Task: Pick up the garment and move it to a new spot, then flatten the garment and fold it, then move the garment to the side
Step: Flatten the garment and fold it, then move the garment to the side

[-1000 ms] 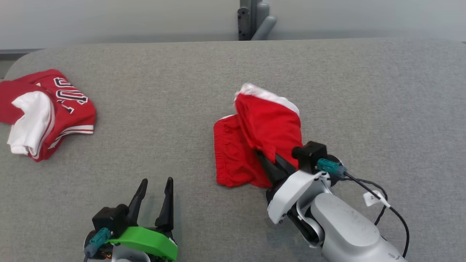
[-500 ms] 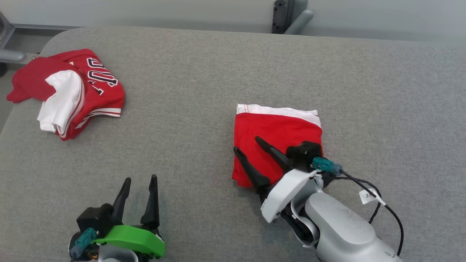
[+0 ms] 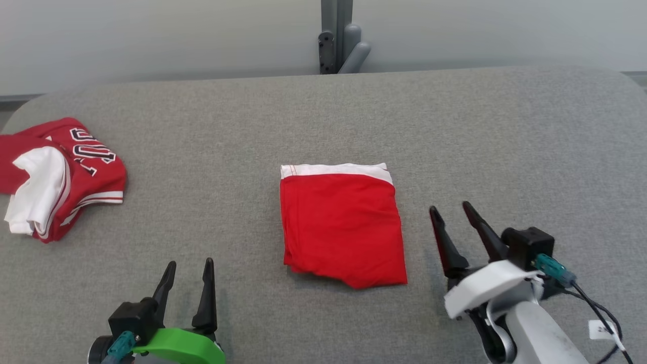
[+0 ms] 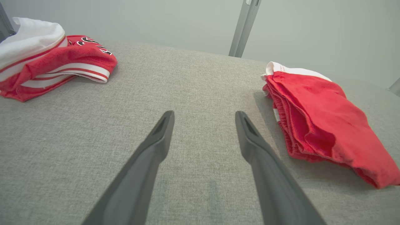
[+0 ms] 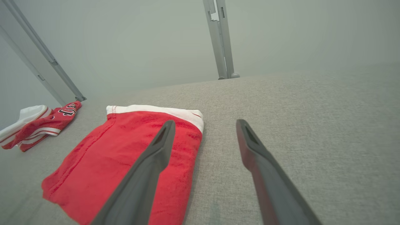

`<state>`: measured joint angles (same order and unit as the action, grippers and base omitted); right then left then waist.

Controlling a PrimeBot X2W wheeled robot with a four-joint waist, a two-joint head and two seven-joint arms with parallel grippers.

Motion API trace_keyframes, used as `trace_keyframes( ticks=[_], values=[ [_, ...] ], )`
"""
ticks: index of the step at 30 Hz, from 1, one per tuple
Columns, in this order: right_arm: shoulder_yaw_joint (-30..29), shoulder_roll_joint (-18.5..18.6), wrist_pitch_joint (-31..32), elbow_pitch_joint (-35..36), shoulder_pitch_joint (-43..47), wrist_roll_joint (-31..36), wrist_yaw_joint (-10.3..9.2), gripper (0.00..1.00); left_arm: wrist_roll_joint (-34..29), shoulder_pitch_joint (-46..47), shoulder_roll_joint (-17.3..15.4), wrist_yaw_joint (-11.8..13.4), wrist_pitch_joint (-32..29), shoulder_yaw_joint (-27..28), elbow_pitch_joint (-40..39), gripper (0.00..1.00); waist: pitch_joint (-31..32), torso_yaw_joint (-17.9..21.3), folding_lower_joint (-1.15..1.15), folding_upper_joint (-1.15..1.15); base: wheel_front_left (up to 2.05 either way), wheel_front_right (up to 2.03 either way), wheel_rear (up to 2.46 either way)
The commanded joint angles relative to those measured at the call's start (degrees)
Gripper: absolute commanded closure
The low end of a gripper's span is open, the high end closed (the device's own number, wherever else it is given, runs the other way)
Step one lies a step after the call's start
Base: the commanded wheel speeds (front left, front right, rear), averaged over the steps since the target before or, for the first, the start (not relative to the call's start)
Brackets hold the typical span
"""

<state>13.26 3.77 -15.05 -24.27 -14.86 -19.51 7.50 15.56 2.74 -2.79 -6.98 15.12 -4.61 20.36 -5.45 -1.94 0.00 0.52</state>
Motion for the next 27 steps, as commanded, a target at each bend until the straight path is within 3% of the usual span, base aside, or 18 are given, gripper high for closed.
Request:
trace_keyframes(
  ticks=[1, 3, 8, 17, 27],
  values=[
    [-1.18, -0.16, -0.15, 0.55, 1.49, 1.02, -0.02, 0.00, -0.18, -1.01, -0.21, 0.40, 0.04, 0.25, -0.23, 0.00, 2.54, 2.47, 0.00, -0.52, 0.00, 0.00, 0.00],
    [-5.85, -0.44, -0.16, 2.05, 5.39, 3.35, -0.02, 0.00, -1.03, -1.95, -0.20, 0.78, 0.04, 0.68, -0.44, 0.00, 3.77, 3.45, 0.00, -0.52, 0.00, 0.00, 0.00],
    [-9.97, -0.66, -0.16, 3.74, 10.01, 6.07, -0.02, 0.00, -2.24, -3.42, -0.21, 1.79, 0.04, 1.73, -1.00, 0.00, 4.87, 4.60, 0.00, -0.52, 0.00, 0.00, 0.00],
    [-9.58, -0.79, -0.16, 5.21, 12.45, 5.44, -0.02, 0.00, -2.62, -3.56, -0.21, 2.21, 0.04, 1.25, -1.48, 0.00, 4.43, 3.77, 0.00, -0.52, 0.00, 0.00, 0.00],
    [-1.76, -0.73, -0.16, -0.02, 3.74, -1.17, -0.01, 0.00, -1.57, 0.02, -0.22, 1.59, 0.04, -1.90, -2.04, 0.00, -1.87, -2.44, 0.00, -0.52, 0.00, 0.00, 0.00]
  ],
)
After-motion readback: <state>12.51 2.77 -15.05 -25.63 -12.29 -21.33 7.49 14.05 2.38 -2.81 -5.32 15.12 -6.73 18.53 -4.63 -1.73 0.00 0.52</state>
